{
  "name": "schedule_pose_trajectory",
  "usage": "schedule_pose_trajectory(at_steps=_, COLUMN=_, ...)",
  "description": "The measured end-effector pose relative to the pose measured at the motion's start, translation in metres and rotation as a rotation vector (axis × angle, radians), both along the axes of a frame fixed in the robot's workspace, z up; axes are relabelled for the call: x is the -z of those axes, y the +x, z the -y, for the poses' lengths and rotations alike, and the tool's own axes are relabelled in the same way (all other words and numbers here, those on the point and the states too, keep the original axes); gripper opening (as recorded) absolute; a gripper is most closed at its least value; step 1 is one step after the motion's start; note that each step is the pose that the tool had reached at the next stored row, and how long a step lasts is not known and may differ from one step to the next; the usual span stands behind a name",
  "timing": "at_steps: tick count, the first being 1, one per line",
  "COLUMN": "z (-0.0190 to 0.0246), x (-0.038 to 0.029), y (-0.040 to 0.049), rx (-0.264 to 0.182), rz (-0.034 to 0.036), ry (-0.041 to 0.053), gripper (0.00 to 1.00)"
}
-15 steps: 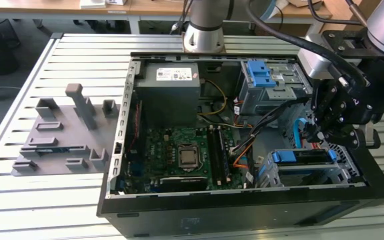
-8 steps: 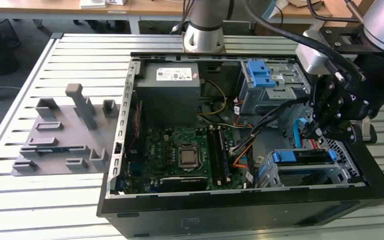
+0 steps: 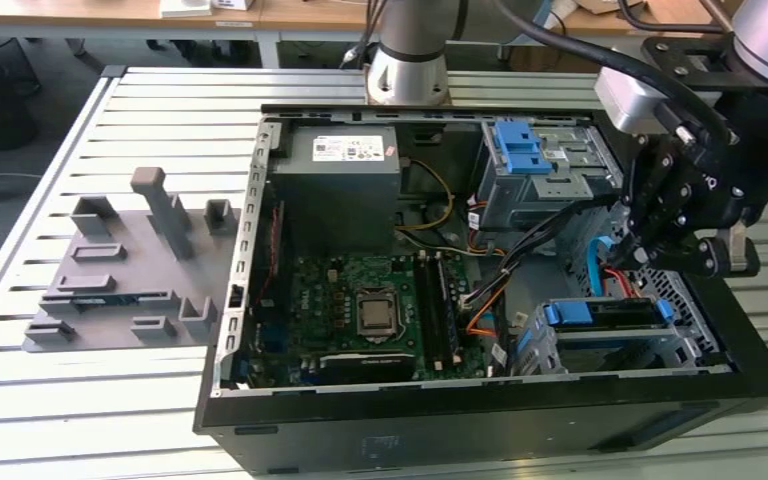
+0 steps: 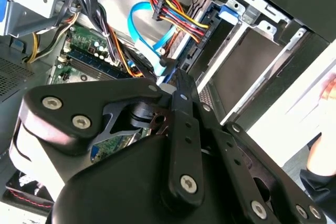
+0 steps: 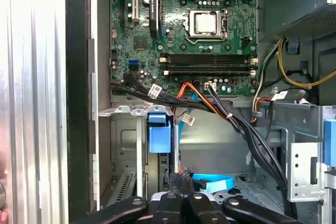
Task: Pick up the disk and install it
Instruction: 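Insert the second disk wire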
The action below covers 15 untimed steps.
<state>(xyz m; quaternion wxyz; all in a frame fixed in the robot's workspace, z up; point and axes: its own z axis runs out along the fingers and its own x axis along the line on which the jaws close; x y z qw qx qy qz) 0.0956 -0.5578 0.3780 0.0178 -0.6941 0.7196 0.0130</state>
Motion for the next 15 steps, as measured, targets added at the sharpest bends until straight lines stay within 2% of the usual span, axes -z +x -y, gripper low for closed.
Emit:
schedule_pose_trajectory(at_steps=10, z=-0.0035, x=-0.0022, y=0.0000, rx=0.000, rz=0.0000, ry=0.0000, gripper=0.11)
schedule_pose_trajectory(at_steps=11, z=-0.0058, x=-0.0065, y=0.0000, rx=0.000, rz=0.0000, ry=0.0000, gripper=0.11)
schedule_pose_trajectory(at_steps=15, z=-0.0059, x=-0.0065, y=0.0000, rx=0.000, rz=0.0000, ry=-0.0001, gripper=0.11)
